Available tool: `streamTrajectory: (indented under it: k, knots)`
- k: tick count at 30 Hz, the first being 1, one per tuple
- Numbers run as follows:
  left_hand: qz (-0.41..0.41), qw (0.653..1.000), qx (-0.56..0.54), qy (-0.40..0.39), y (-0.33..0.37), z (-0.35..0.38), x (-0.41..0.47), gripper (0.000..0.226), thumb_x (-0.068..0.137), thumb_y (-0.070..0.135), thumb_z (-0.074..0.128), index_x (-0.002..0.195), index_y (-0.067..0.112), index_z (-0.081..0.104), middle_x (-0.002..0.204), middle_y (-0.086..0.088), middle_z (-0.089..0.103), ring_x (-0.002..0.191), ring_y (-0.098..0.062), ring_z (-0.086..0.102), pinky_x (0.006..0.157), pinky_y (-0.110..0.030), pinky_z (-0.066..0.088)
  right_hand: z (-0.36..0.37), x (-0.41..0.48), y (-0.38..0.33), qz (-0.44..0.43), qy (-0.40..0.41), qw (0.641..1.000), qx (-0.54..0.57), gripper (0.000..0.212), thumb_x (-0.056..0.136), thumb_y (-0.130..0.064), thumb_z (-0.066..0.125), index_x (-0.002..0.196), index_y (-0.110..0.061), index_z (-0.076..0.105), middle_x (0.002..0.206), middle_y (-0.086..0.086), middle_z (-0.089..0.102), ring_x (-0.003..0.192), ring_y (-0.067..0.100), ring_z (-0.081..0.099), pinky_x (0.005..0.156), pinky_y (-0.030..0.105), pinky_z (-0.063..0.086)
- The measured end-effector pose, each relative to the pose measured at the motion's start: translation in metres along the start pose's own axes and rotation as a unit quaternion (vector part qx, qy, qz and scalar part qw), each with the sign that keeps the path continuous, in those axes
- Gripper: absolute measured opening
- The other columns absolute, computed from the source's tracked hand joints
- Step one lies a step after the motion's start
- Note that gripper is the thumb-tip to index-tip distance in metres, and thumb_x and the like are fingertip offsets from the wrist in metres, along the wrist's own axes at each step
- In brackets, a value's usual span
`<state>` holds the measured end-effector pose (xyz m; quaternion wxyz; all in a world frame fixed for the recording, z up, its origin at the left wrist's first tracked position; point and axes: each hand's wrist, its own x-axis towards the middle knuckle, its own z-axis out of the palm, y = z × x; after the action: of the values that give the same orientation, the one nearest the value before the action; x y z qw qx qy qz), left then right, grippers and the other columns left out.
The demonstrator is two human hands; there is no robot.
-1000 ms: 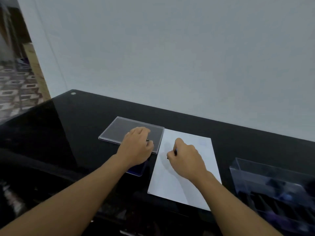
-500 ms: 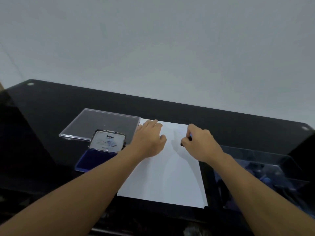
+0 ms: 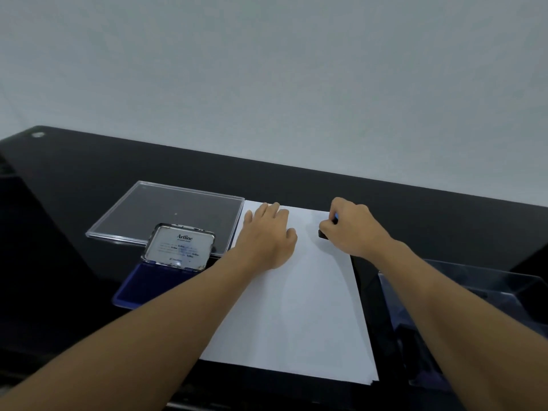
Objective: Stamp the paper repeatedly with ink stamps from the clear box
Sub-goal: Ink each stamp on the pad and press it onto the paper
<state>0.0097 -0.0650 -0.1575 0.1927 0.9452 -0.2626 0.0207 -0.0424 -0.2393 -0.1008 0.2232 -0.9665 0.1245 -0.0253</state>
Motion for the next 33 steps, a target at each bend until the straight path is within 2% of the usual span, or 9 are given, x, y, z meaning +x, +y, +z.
streamTrajectory:
  k: [3, 8, 15, 23, 30, 33]
  knots:
    - [0.005, 1.0, 0.007, 0.019, -0.002, 0.008, -0.002, 0.061, 0.087, 0.035, 0.022, 0.135, 0.007, 0.048, 0.153, -0.01, 0.037, 0.138, -0.025, 0.029, 0.114, -0.045, 0.018, 0.001, 0.005, 0.002, 0.006, -0.001, 1.0, -0.003, 0.017, 0.091, -0.026, 0.058, 0.089, -0.012, 0.049, 0.087, 0.01, 0.061, 0.065, 0.021, 0.05, 0.058, 0.036, 0.043]
    - [0.013, 0.999, 0.027, 0.032, -0.006, 0.013, 0.0, 0.05, 0.096, 0.032, 0.03, 0.138, 0.009, 0.046, 0.156, -0.01, 0.034, 0.14, -0.025, 0.027, 0.116, -0.047, 0.016, 0.001, 0.01, 0.001, -0.001, 0.004, 1.0, -0.012, 0.017, 0.092, -0.025, 0.06, 0.088, -0.013, 0.048, 0.085, 0.009, 0.06, 0.065, 0.021, 0.051, 0.058, 0.036, 0.044]
    - [0.014, 0.998, 0.041, 0.051, -0.003, 0.013, -0.003, 0.055, 0.089, 0.035, 0.023, 0.129, 0.01, 0.051, 0.148, -0.009, 0.042, 0.133, -0.025, 0.034, 0.113, -0.045, 0.022, 0.005, 0.013, -0.002, -0.012, 0.0, 1.0, -0.028, 0.015, 0.094, -0.022, 0.057, 0.091, -0.011, 0.048, 0.082, 0.01, 0.06, 0.063, 0.019, 0.048, 0.056, 0.035, 0.041]
    - [0.013, 0.998, 0.045, 0.047, -0.003, 0.013, -0.003, 0.056, 0.091, 0.036, 0.022, 0.133, 0.011, 0.049, 0.15, -0.007, 0.041, 0.136, -0.024, 0.032, 0.115, -0.044, 0.018, 0.022, 0.011, -0.004, 0.004, 0.021, 0.999, -0.031, 0.017, 0.092, -0.017, 0.047, 0.082, -0.015, 0.034, 0.07, 0.005, 0.045, 0.058, 0.019, 0.034, 0.05, 0.033, 0.03]
    - [0.014, 0.998, 0.044, 0.051, -0.005, 0.014, -0.004, 0.048, 0.094, 0.034, 0.028, 0.131, 0.01, 0.05, 0.147, -0.007, 0.043, 0.134, -0.025, 0.034, 0.113, -0.043, 0.02, 0.027, 0.01, -0.003, 0.006, 0.045, 0.999, -0.025, 0.025, 0.095, -0.015, 0.047, 0.077, -0.019, 0.029, 0.068, 0.004, 0.042, 0.057, 0.017, 0.032, 0.05, 0.033, 0.029]
    - [0.015, 0.998, 0.04, 0.048, -0.004, 0.014, -0.003, 0.052, 0.093, 0.035, 0.026, 0.132, 0.01, 0.049, 0.148, -0.007, 0.042, 0.135, -0.025, 0.033, 0.114, -0.044, 0.019, 0.028, 0.007, -0.004, 0.014, 0.053, 0.998, -0.031, 0.028, 0.095, -0.015, 0.045, 0.075, -0.02, 0.027, 0.067, 0.004, 0.041, 0.055, 0.017, 0.03, 0.048, 0.031, 0.027]
